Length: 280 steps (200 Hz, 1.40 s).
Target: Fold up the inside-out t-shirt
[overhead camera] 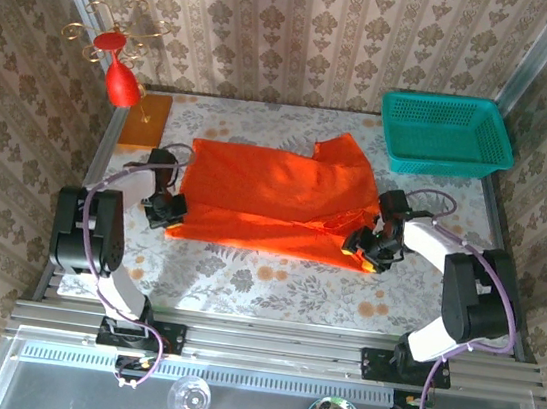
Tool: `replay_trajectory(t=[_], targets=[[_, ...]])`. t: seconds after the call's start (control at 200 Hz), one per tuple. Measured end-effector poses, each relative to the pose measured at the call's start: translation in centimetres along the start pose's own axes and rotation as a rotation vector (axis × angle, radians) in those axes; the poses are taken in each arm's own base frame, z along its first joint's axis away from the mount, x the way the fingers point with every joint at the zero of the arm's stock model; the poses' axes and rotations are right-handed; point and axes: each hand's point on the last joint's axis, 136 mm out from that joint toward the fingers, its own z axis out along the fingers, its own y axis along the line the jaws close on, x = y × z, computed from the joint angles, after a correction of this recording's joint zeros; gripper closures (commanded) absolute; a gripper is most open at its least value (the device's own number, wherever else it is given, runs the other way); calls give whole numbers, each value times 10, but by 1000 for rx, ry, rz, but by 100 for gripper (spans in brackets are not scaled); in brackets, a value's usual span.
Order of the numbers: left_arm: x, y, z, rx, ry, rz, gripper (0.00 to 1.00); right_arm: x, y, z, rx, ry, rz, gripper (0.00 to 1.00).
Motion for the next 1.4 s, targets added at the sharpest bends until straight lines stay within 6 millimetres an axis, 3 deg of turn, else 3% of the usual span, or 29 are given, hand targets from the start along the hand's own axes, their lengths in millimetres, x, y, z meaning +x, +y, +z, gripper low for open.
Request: replay_trajectory(t=[0.145,0.435,0.565,0.735,0.865,1.035,1.155,1.4], targets=[[11,5,-1,34,-26,-32,100,-1,-12,-5,49,-50,38,36],[45,5,-7,72,-3,-55,100,18,-40,-22,151,-77,87,40],[55,-8,-23,74,12,8,99,18,-23,-44,109,-115,49,40],[18,-35,-62,120,-98,87,97,6,19,-66,-10,-165,-34,41],[6,-51,-58,116,-81,134,98,8,36,-56,-72,-118,-60,40],[32,-52,-18,61,52,177,98,16,51,-20,-105,1,-91,40],[49,-31,2,27,123,134,99,18,39,1,-52,52,-62,39],[44,-15,0,128,87,18,99,11,8,4,4,22,66,39]])
